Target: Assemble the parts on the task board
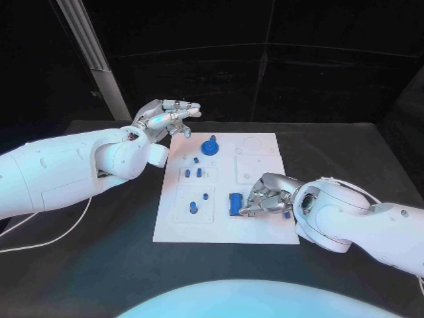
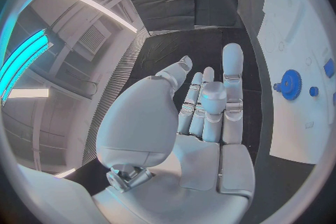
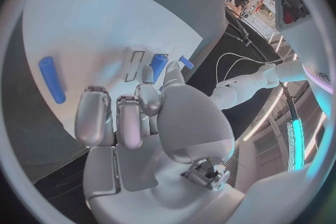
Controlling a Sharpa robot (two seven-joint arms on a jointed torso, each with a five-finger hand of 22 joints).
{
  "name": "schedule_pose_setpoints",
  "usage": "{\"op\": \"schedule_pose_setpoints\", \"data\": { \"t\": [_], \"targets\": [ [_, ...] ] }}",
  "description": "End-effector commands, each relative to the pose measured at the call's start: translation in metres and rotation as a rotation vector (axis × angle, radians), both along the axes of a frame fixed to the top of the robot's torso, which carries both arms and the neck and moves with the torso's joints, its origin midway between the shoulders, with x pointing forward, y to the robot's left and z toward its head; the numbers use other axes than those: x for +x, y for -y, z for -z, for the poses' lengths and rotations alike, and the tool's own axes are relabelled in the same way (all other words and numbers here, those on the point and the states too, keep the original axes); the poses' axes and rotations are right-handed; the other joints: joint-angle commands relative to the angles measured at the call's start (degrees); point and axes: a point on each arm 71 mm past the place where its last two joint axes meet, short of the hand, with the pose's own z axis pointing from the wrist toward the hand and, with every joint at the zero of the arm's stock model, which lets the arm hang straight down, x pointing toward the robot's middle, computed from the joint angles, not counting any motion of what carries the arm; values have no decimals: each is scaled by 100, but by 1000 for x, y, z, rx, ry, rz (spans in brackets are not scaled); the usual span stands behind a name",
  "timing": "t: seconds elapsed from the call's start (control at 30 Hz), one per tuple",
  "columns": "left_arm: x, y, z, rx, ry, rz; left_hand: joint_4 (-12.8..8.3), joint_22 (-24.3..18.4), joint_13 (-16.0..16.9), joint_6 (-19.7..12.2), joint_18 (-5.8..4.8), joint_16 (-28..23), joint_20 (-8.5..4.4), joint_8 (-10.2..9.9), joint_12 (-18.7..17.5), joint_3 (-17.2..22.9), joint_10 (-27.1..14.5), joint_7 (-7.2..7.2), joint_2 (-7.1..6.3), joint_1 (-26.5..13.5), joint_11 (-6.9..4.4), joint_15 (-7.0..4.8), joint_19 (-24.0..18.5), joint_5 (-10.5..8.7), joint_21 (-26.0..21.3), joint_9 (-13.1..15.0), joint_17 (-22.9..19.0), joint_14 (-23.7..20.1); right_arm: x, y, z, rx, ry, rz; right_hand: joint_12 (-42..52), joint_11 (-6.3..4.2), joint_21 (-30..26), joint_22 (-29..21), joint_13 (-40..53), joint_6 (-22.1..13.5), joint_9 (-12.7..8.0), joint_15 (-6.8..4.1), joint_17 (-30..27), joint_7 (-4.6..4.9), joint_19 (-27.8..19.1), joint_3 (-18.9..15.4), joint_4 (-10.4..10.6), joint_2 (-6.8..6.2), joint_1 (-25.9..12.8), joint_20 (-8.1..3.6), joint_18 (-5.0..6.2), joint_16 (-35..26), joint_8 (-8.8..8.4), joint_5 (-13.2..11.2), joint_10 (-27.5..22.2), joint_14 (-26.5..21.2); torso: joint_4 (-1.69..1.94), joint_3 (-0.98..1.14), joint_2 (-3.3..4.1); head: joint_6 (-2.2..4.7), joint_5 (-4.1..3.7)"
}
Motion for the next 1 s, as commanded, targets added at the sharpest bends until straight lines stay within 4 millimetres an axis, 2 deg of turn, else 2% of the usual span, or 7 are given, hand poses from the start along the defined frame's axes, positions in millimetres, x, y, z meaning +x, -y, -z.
{"op": "schedule_pose_setpoints", "data": {
  "t": [0.03, 0.1, 0.23, 0.37, 0.5, 0.63, 1.0],
  "targets": [
    [0, 1, -2, -8, 5, 9, -4, -6, -4, -45, 26, 38, 14, 26, 33, -35, -49, -6, 21, 24, -7, 28, 36, 3, 7, 1, -5, 0, -1, 9, -13, 168, 82, 17, -77, 69, -31, -20, -48, -188, -59, 73, 374, 63, -28, -11, -34, 71, 53, 51, -52, -24, -173, 102, -57, 384, -23, -5, -15, 20, -32],
    [0, 1, -1, -8, 5, 8, -4, -6, -4, -45, 26, 38, 14, 26, 33, -35, -49, -6, 21, 24, -7, 28, 36, 3, 7, 1, -5, 0, -3, 20, -17, 190, 100, 29, -133, 112, -30, -14, -83, -246, -115, 109, 380, 110, -29, 11, -97, 143, 190, 88, -52, -23, -309, 303, -93, 386, -39, -5, -27, 9, -48],
    [1, 1, -1, -7, 5, 8, -7, -7, -3, -49, 27, 40, 15, 31, 38, -35, -54, -6, 24, 31, -7, 28, 36, 3, 6, 1, -7, -1, -5, 43, -20, 171, 108, 68, -243, 147, -34, -19, -165, -284, -215, 141, 384, 157, -33, 28, -170, 214, 329, 119, -49, -24, -467, 425, -147, 387, -65, -5, -33, 0, -94],
    [1, 1, -1, -7, 5, 9, -7, -7, -3, -49, 27, 40, 15, 31, 38, -35, -54, -6, 24, 31, -7, 28, 36, 3, 6, 1, -7, -1, -5, 67, -18, 81, 111, 109, -309, 154, -35, -18, -213, -232, -281, 152, 382, 167, -35, 39, -237, 250, 442, 133, -48, -28, -542, 472, -171, 386, -90, -7, -36, 6, -162],
    [1, 1, -1, -8, 5, 9, -7, -7, -3, -49, 27, 40, 15, 31, 38, -35, -54, -6, 24, 31, -7, 28, 36, 3, 6, 1, -7, -1, -3, 85, -16, -24, 130, 139, -344, 143, -32, -11, -234, -100, -340, 145, 377, 149, -31, -17, -237, 245, 445, 135, -47, -34, -591, 734, -166, 385, -100, -1, -34, 18, -225],
    [1, 0, -1, -8, 4, 10, -7, -7, -3, -49, 27, 40, 15, 31, 38, -35, -54, -6, 24, 31, -7, 28, 36, 3, 6, 1, -7, -1, -2, 94, -12, -126, 122, 164, -319, 117, -26, 4, -209, 57, -352, 128, 391, 112, -24, -117, -105, 284, 276, 125, -49, -28, -584, 620, -127, 389, -91, 10, -27, 18, -260],
    [0, 0, 1, -7, 0, 13, -7, -7, -3, -51, 27, 38, 15, 34, 40, -37, -56, -5, 24, 32, -6, 28, 36, 2, 6, 1, -13, -3, 4, 93, -2, -267, 76, 166, -361, 103, -47, -31, -236, 98, -356, 114, 349, 95, -38, -227, -31, 226, 197, 113, -42, -59, -607, 469, -135, 379, -59, -6, -22, -1, -290]
  ]
}}
